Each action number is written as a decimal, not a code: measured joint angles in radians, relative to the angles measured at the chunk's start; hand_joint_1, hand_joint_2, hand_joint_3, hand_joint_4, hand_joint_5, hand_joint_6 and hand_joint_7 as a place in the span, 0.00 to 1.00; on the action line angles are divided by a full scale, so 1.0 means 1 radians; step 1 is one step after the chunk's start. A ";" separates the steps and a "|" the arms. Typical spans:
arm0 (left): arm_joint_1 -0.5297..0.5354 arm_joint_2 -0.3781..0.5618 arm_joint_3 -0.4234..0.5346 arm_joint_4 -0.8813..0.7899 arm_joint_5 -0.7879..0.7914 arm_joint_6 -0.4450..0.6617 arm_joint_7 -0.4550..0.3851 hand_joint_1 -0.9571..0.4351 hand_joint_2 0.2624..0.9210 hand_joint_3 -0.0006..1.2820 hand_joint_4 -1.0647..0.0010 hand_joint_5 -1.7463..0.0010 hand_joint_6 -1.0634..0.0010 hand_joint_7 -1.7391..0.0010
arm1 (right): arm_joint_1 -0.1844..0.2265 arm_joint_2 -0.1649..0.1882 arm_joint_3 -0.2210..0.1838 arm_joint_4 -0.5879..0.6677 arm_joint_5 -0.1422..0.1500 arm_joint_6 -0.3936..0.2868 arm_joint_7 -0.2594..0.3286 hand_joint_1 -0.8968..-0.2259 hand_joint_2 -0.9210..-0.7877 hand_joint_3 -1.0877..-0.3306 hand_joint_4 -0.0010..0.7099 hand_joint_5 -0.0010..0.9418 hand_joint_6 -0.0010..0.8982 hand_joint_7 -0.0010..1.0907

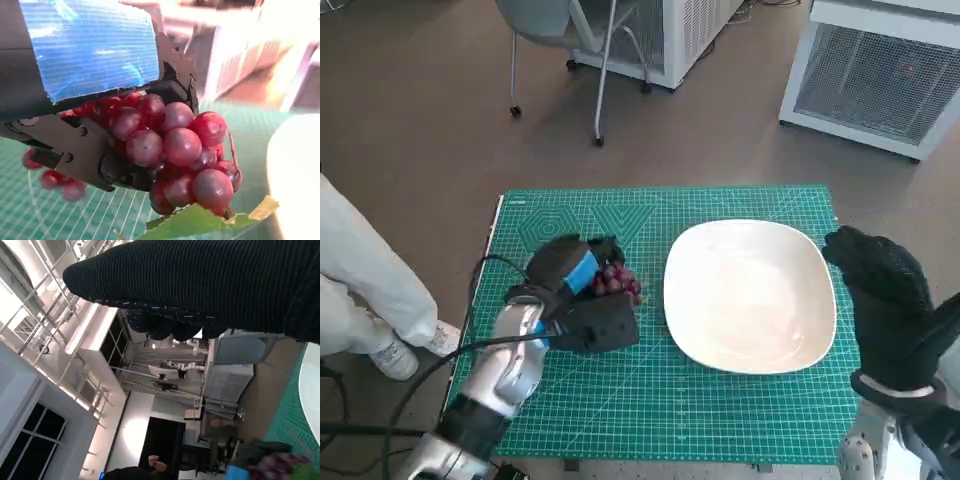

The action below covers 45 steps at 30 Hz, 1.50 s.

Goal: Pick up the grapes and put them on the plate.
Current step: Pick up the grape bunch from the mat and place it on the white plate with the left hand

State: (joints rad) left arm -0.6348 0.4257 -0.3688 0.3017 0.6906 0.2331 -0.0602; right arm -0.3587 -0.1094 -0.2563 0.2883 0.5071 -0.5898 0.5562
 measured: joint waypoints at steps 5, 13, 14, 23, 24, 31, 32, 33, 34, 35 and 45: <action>0.027 0.012 0.041 -0.151 0.011 0.020 -0.013 0.69 1.00 0.07 0.37 0.33 0.45 0.30 | -0.002 0.000 -0.001 0.003 0.000 -0.002 0.000 0.74 0.00 0.68 0.89 0.10 0.28 0.76; 0.032 0.021 0.100 -0.281 0.016 -0.001 0.001 0.69 1.00 0.06 0.34 0.37 0.43 0.28 | -0.006 0.002 0.000 0.006 -0.001 -0.006 0.000 0.74 0.00 0.68 0.89 0.11 0.28 0.76; 0.032 0.022 0.104 -0.285 0.016 -0.008 0.008 0.69 1.00 0.06 0.34 0.38 0.43 0.28 | -0.006 0.002 0.000 0.007 -0.001 -0.008 0.000 0.74 0.00 0.68 0.89 0.11 0.28 0.76; 0.032 0.022 0.111 -0.256 0.017 -0.070 0.054 0.69 1.00 0.05 0.33 0.38 0.43 0.29 | -0.007 0.004 0.000 0.020 -0.001 -0.017 0.000 0.75 0.00 0.67 0.88 0.11 0.28 0.76; 0.031 0.021 0.111 -0.251 0.017 -0.073 0.055 0.69 1.00 0.05 0.32 0.38 0.43 0.29 | -0.007 0.004 0.000 0.020 -0.001 -0.017 0.000 0.75 0.00 0.67 0.88 0.11 0.28 0.76; 0.027 0.006 0.108 -0.238 0.016 -0.075 0.039 0.69 1.00 0.05 0.31 0.37 0.44 0.30 | -0.007 0.004 -0.001 0.020 -0.003 -0.019 -0.001 0.75 0.00 0.67 0.88 0.11 0.28 0.76; 0.023 0.001 0.106 -0.239 0.015 -0.073 0.031 0.69 1.00 0.05 0.31 0.37 0.44 0.31 | -0.007 0.004 -0.001 0.020 -0.003 -0.019 -0.001 0.75 0.00 0.67 0.88 0.11 0.28 0.76; 0.020 -0.005 0.104 -0.239 0.015 -0.070 0.022 0.69 1.00 0.05 0.31 0.37 0.44 0.31 | -0.007 0.004 -0.001 0.020 -0.003 -0.019 -0.002 0.75 0.00 0.67 0.88 0.11 0.28 0.76; 0.015 -0.012 0.101 -0.239 0.014 -0.067 0.013 0.69 1.00 0.05 0.31 0.36 0.43 0.31 | -0.007 0.004 0.000 0.020 -0.004 -0.019 -0.003 0.75 0.00 0.67 0.88 0.11 0.28 0.76; 0.009 -0.020 0.098 -0.239 0.013 -0.064 0.004 0.69 1.00 0.05 0.31 0.36 0.43 0.32 | -0.007 0.005 0.000 0.020 -0.004 -0.019 -0.004 0.74 0.00 0.68 0.88 0.11 0.29 0.76; -0.117 -0.136 0.026 -0.206 0.015 -0.070 -0.047 0.69 1.00 0.04 0.32 0.32 0.39 0.38 | -0.006 0.014 0.009 0.002 -0.027 -0.019 -0.024 0.73 0.00 0.68 0.88 0.11 0.29 0.76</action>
State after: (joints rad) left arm -0.7513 0.2896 -0.3429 0.0953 0.7057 0.1629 -0.1075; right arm -0.3642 -0.0955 -0.2478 0.2907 0.4801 -0.6092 0.5318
